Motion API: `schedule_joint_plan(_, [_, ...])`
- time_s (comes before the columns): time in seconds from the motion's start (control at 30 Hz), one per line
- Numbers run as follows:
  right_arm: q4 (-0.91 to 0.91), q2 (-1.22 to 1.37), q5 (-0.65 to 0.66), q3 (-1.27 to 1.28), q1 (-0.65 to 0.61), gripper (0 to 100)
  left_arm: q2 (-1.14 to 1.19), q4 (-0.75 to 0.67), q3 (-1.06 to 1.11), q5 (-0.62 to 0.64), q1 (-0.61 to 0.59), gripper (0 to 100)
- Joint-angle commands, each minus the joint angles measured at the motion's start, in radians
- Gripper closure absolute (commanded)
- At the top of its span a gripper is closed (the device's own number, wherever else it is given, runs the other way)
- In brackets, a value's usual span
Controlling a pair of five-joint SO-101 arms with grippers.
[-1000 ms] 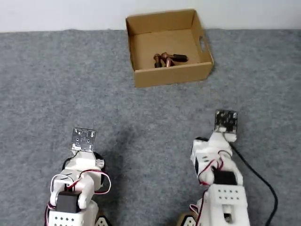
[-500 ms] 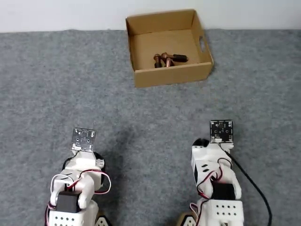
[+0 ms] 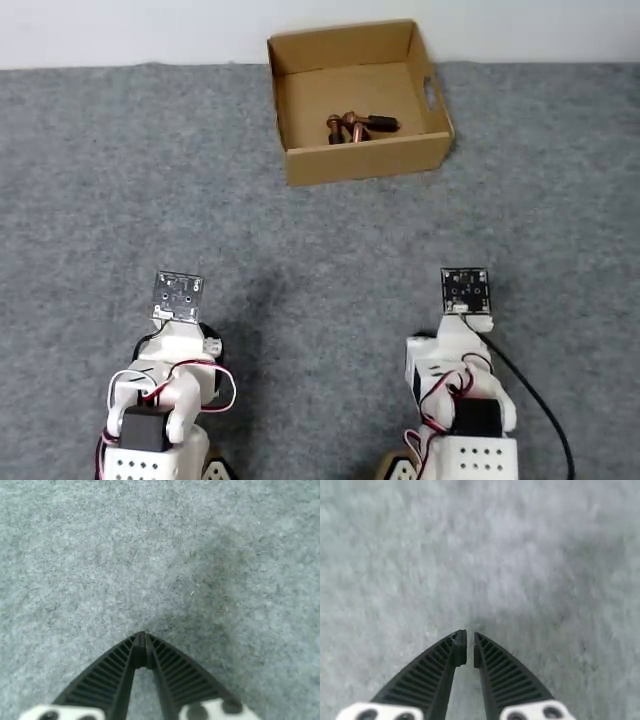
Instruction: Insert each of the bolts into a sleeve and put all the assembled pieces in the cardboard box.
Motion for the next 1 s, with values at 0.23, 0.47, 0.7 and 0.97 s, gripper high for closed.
schedule_joint_plan(0.23, [0.188, -0.125, 0.009, 0.011, 0.005, 98.9, -0.009, 0.005, -0.005, -0.006, -0.005, 99])
schedule_joint_plan(0.47, [0.188, -0.125, 0.009, 0.011, 0.005, 98.9, -0.009, 0.005, -0.005, -0.006, -0.005, 99])
schedule_joint_plan(0.7, [0.188, -0.125, 0.009, 0.011, 0.005, 98.9, -0.009, 0.005, -0.005, -0.006, -0.005, 99])
schedule_joint_plan(0.97, [0.188, -0.125, 0.009, 0.011, 0.005, 98.9, -0.009, 0.005, -0.005, -0.006, -0.005, 99])
